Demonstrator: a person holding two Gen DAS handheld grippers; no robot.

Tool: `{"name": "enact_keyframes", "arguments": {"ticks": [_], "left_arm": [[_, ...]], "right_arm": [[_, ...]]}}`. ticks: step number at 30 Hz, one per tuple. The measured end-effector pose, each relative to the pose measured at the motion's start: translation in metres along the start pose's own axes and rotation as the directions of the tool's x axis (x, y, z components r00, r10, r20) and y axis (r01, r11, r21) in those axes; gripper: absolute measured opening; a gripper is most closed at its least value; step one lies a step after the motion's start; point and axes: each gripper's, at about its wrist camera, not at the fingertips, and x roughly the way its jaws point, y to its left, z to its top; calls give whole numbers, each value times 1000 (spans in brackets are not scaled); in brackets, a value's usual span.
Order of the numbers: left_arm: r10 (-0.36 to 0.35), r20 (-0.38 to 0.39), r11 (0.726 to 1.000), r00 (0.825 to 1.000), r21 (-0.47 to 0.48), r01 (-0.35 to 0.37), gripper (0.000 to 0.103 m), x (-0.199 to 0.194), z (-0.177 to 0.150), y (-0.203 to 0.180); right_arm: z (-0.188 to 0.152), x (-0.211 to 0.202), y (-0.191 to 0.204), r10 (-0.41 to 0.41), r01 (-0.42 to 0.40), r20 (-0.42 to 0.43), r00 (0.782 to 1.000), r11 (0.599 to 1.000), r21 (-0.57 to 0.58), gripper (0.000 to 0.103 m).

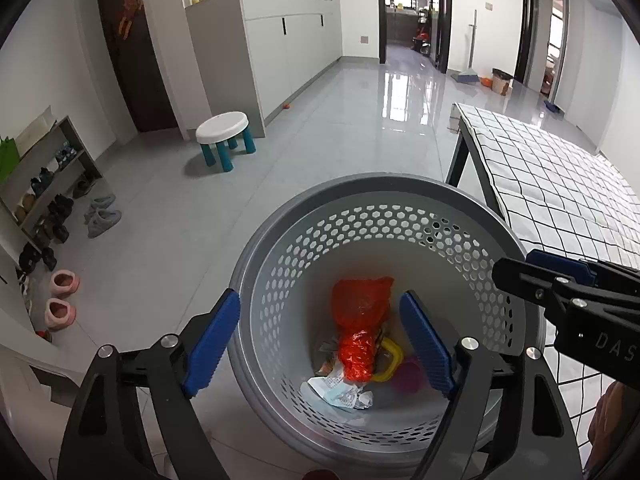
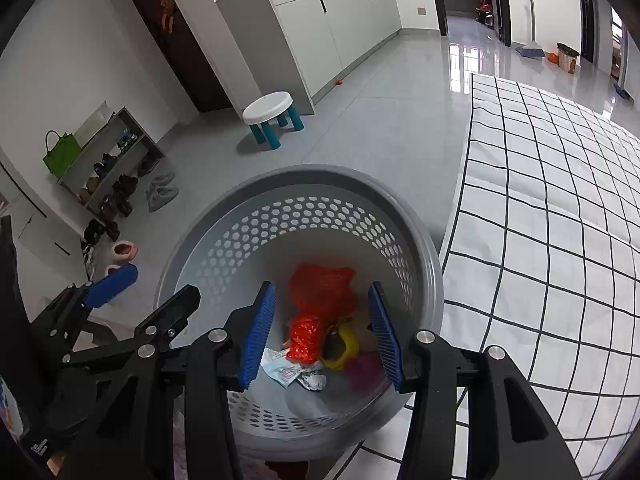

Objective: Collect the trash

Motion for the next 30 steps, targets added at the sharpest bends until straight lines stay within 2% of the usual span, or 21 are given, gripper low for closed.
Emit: {"name": "enact_keyframes", "arguments": {"ticks": [10,17,30], "left_arm": [[23,4,1000,1000,-6,-23,86,-2,-1,2],[31,9,999,999,-16,-31,93,-3,0,4],[38,11,999,999,-33,-38,96,-4,1,8]], "right_arm": [[-3,0,1,-8,8,0,1000,1000,1,46],[-3,0,0,-18,18,5,1000,1000,-2,51],[-6,2,-3,-31,31,2,1000,999,-5,52]]}}
